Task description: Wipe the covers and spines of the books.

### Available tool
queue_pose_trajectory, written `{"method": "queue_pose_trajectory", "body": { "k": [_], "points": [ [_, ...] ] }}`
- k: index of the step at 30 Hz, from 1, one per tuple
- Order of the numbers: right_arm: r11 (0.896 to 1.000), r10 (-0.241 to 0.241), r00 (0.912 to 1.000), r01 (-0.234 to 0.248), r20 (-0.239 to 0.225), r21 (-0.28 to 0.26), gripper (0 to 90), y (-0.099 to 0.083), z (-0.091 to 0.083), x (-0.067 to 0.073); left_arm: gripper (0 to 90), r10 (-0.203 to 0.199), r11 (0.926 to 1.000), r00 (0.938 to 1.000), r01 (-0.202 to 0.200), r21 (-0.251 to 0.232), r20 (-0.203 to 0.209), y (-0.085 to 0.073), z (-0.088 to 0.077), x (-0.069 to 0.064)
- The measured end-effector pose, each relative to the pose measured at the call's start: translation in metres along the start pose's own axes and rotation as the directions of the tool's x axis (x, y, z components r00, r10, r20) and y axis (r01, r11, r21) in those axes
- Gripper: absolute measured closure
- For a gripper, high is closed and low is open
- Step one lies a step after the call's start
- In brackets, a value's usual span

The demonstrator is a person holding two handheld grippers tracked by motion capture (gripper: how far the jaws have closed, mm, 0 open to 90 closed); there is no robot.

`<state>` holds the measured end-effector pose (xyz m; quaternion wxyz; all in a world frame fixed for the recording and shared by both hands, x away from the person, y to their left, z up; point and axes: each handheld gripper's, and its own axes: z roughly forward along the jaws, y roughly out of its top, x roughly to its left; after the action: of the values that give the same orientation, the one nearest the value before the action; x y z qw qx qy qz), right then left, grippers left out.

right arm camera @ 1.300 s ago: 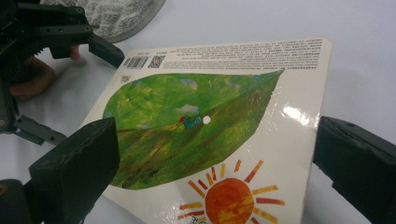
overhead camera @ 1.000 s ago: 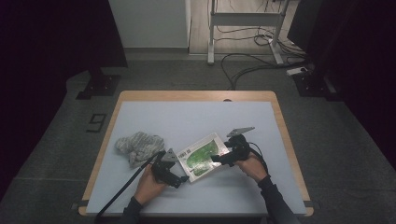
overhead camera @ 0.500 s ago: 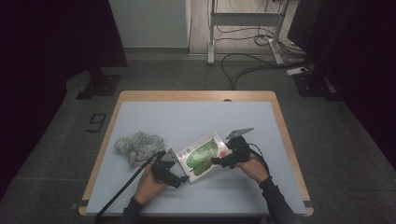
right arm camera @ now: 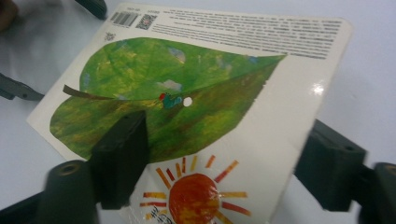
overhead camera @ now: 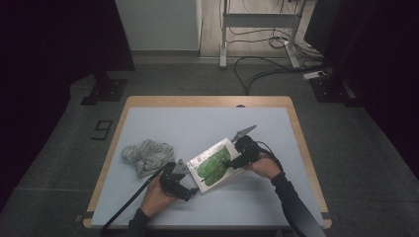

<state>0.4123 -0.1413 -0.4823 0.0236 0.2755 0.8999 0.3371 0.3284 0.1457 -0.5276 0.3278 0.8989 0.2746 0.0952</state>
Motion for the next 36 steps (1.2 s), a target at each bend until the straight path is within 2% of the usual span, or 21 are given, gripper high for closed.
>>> {"method": "queue_pose_trajectory", "body": {
  "k": [5,11,17,22,25,36],
  "points": [
    [1.0,-0.017,0.9998,0.017,0.007,0.005,34.4,-0.002,-0.008,0.001,0.0,-0.034,0.9994,0.9994,0.034,-0.002,0.009,0.001,-0.001,0.001],
    [1.0,-0.022,0.9997,0.021,0.009,0.011,38.3,-0.01,-0.01,0.002,0.2,-0.03,0.9996,0.9995,0.03,0.001,0.013,0.002,-0.002,0.003],
    [1.0,-0.027,0.9996,0.027,0.004,0.014,42.6,-0.019,-0.012,0.003,1.7,-0.044,0.9989,0.9987,0.044,-0.015,0.028,0.004,-0.003,0.005],
    [0.999,-0.049,0.9987,0.049,0.009,0.001,45.8,-0.025,-0.016,0.006,3.6,-0.04,0.9992,0.9988,0.041,-0.005,0.027,0.008,-0.007,0.009],
    [0.999,-0.054,0.9983,0.054,0.019,-0.001,46.8,-0.029,-0.018,0.008,4.6,-0.045,0.9989,0.9981,0.045,-0.01,0.042,0.011,-0.01,0.012],
    [0.999,-0.041,0.999,0.041,0.018,-0.025,51.2,-0.044,-0.024,0.012,5.5,-0.024,0.9996,0.9969,0.023,0.015,0.075,0.021,-0.006,0.011]
  ]
}}
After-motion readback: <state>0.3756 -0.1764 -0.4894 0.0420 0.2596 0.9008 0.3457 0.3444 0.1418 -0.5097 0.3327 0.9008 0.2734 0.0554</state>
